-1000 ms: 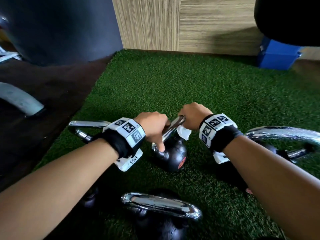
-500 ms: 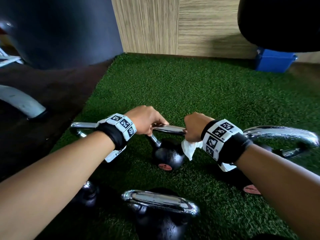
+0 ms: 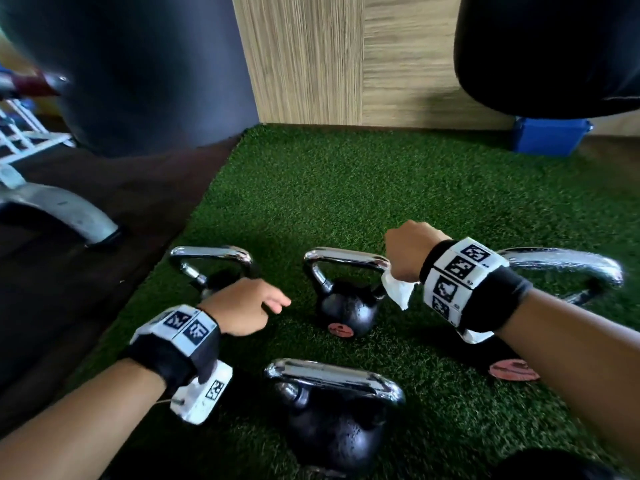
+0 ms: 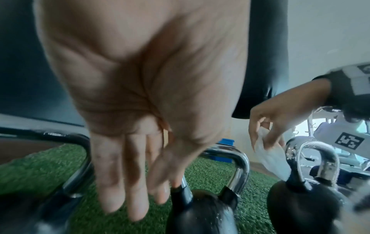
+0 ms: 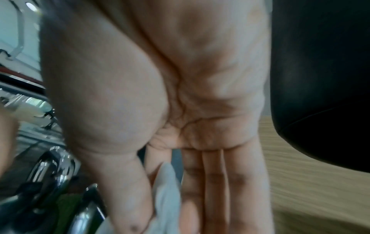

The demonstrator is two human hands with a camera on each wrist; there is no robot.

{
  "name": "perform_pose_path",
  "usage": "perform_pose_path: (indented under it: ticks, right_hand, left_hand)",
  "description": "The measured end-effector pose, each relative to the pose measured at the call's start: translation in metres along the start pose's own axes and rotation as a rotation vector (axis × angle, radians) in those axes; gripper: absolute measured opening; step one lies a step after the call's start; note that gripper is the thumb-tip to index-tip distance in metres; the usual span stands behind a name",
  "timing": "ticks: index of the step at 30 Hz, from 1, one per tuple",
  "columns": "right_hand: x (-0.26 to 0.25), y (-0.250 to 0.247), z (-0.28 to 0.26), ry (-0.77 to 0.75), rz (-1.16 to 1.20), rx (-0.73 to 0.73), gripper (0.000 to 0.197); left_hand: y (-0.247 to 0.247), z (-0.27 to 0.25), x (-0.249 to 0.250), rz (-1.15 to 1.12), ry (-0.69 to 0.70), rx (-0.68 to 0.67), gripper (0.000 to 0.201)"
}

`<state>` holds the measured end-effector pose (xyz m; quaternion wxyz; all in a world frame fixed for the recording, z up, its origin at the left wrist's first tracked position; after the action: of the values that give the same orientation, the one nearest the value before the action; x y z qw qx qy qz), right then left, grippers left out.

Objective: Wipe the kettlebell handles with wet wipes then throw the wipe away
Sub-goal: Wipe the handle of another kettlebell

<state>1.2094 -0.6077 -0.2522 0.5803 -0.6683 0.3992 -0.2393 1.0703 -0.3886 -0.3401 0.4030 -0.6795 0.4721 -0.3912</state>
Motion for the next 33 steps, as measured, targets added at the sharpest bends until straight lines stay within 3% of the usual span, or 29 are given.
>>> perform_pose_path:
  ticks: [4, 7, 11, 15, 18, 21, 24, 25, 29, 33]
  right_hand:
    - [-0.018, -0.004, -0.026, -0.091, 0.171, 0.076, 0.026]
    - [-0.04, 0.0, -0.051, -0.158, 0.261, 0.152, 0.022]
    - [-0.059, 0.007, -0.09, -0.19, 0.354, 0.323, 0.019]
    - [-0.065, 0.009, -0.128, -0.201, 0.447, 0.531, 0.029]
    - [-0.067, 0.016, -0.15, -0.221, 0.477, 0.6, 0.028]
    - [-0.067, 0.029, -0.164, -0.221, 0.468, 0.624, 0.022]
    - [-0.07, 0.044, -0.169, -0.228, 0.494, 0.613, 0.02]
    - [-0.072, 0.049, -0.17, -0.236, 0.509, 0.592, 0.019]
    - [-0.075, 0.064, -0.172, -0.274, 0.547, 0.498, 0.02]
    - [-0.08, 0.065, -0.175, -0.3, 0.55, 0.468, 0.018]
  left_hand:
    - [0.046, -0.002, -0.01, -0.041, 0.039, -0.119, 0.061]
    - [0.069, -0.016, -0.014, -0.116, 0.046, -0.177, 0.063]
    - [0.082, -0.04, -0.019, -0.135, 0.032, -0.167, 0.046]
    - [0.104, -0.053, -0.018, -0.307, -0.034, -0.184, 0.063]
    - [0.113, -0.065, -0.01, -0.386, -0.066, -0.199, 0.08]
    - [0.122, -0.069, 0.001, -0.438, -0.027, -0.181, 0.095]
    - [0.128, -0.073, 0.013, -0.542, -0.018, -0.153, 0.069]
    - [0.129, -0.072, 0.016, -0.531, -0.023, -0.13, 0.072]
    - [0.135, -0.07, 0.023, -0.33, -0.077, -0.048, 0.134]
    - [0.135, -0.072, 0.024, -0.352, -0.052, 0.008, 0.131]
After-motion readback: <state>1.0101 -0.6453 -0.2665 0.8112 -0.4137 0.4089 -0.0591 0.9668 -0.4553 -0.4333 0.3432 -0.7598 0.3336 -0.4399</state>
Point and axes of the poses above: each hand's wrist, its own z-axis towards the middle knuckle, its own y-axis out of the palm, x = y × z, the point moved 7 cm from there along z, towards the middle knuckle, and after that the axes turned 11 degrees about z, right-handed, at the moved point
